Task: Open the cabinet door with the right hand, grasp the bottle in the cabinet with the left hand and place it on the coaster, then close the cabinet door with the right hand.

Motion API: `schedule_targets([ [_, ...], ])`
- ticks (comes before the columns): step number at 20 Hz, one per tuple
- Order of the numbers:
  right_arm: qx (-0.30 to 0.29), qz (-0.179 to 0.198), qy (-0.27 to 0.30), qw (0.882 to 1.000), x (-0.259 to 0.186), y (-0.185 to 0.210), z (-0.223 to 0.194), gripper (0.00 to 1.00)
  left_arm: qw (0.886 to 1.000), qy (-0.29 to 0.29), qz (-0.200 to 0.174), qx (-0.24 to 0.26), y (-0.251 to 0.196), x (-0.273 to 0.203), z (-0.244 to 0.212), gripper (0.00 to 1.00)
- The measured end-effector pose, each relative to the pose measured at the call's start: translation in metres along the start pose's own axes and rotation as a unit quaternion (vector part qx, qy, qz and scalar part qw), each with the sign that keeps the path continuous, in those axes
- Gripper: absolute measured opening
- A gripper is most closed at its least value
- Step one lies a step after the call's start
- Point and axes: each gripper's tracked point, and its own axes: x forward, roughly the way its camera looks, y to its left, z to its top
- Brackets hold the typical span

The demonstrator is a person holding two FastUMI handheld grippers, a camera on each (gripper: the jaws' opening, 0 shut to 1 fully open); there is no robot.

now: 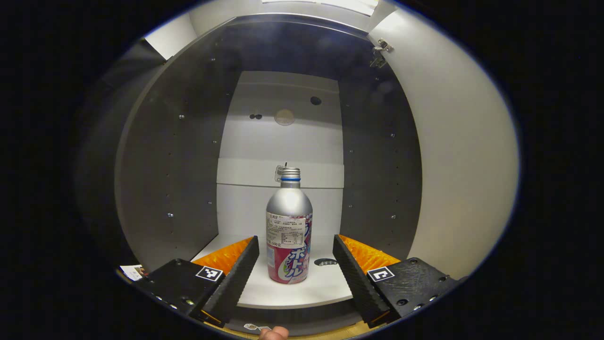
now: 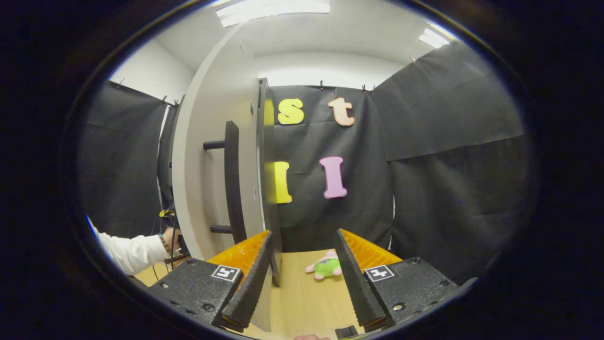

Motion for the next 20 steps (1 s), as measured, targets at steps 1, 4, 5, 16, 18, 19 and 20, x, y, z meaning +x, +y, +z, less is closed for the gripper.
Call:
schedule_targets([
  [1, 0.001, -0.002, 0.004, 1.0, 0.002, 0.0, -0.001, 0.82, 1.0, 0.0, 0.005, -0.002, 0.002, 0.009, -0.002, 0.95],
  [4, 0.002, -0.004, 0.01, 1.0, 0.006, 0.001, -0.005, 0.82, 1.0, 0.003, 0.022, -0.015, 0.011, 0.032, -0.009, 0.95],
  [5, 0.0, -0.006, 0.011, 1.0, 0.008, -0.001, -0.005, 0.82, 1.0, 0.004, 0.023, -0.018, 0.012, 0.037, -0.011, 0.95],
  [16, 0.022, -0.014, 0.013, 1.0, 0.02, -0.007, -0.011, 0.82, 1.0, -0.004, 0.019, -0.01, 0.017, 0.047, -0.004, 0.95],
  [18, 0.024, -0.013, 0.013, 1.0, 0.021, -0.006, -0.011, 0.82, 1.0, -0.004, 0.015, -0.007, 0.016, 0.045, -0.003, 0.8],
  [19, 0.024, -0.012, 0.012, 1.0, 0.02, -0.006, -0.011, 0.82, 1.0, -0.003, 0.009, -0.008, 0.013, 0.043, -0.003, 0.78],
  [20, 0.024, -0.012, 0.011, 1.0, 0.02, -0.006, -0.01, 0.82, 1.0, -0.005, 0.006, -0.005, 0.012, 0.04, 0.0, 0.78],
])
